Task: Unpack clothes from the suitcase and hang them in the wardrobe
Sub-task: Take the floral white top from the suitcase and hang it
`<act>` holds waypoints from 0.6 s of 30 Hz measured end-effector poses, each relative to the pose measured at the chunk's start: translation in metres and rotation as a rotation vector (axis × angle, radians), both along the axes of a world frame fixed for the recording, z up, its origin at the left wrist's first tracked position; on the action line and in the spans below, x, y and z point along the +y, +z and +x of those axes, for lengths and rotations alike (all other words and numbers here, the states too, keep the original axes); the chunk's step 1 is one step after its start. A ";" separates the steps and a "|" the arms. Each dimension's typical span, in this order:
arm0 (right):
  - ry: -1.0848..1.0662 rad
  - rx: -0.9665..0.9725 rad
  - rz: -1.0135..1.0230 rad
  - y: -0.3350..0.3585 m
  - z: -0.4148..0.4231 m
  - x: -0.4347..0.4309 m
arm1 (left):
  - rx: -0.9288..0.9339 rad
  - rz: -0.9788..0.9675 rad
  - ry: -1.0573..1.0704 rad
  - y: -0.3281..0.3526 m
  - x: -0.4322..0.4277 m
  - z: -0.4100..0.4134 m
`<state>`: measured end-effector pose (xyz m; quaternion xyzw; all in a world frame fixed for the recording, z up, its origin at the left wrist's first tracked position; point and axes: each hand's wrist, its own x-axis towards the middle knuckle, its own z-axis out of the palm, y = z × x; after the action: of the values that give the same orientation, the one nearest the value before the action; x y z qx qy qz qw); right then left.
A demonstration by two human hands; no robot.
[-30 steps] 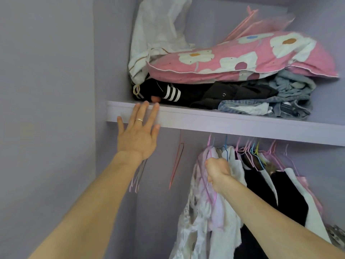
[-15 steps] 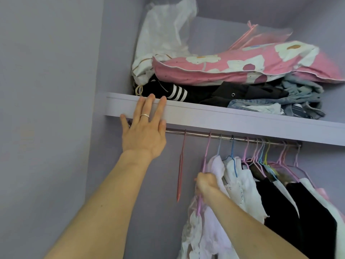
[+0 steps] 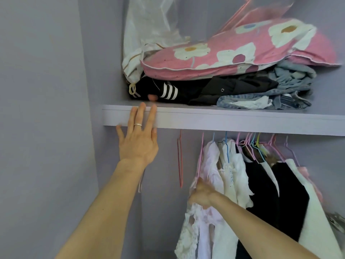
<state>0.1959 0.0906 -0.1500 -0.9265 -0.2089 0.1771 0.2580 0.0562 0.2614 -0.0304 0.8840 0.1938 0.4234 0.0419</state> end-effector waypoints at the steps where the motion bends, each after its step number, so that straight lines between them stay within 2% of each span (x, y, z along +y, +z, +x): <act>1: 0.008 0.038 0.009 0.010 -0.011 -0.011 | 0.058 -0.052 -0.015 0.011 -0.008 -0.006; 4: 0.035 0.077 0.080 0.036 -0.041 -0.032 | 0.313 -0.235 -0.079 0.034 -0.027 -0.022; 7: 0.099 0.049 0.043 0.074 -0.076 -0.061 | 0.527 -0.238 -0.141 0.058 -0.054 -0.048; 10: 0.165 0.008 0.020 0.112 -0.114 -0.096 | 0.508 -0.316 -0.178 0.058 -0.087 -0.078; 13: 0.214 -0.113 0.051 0.144 -0.155 -0.137 | 0.531 -0.328 -0.241 0.040 -0.126 -0.105; 18: 0.190 -0.375 0.042 0.128 -0.236 -0.233 | 0.616 -0.348 -0.449 -0.007 -0.207 -0.151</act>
<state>-0.0402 -0.1419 -0.0224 -0.9138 -0.3433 0.0207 0.2162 -0.0948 0.0543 -0.0376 0.9694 0.0682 0.0804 0.2218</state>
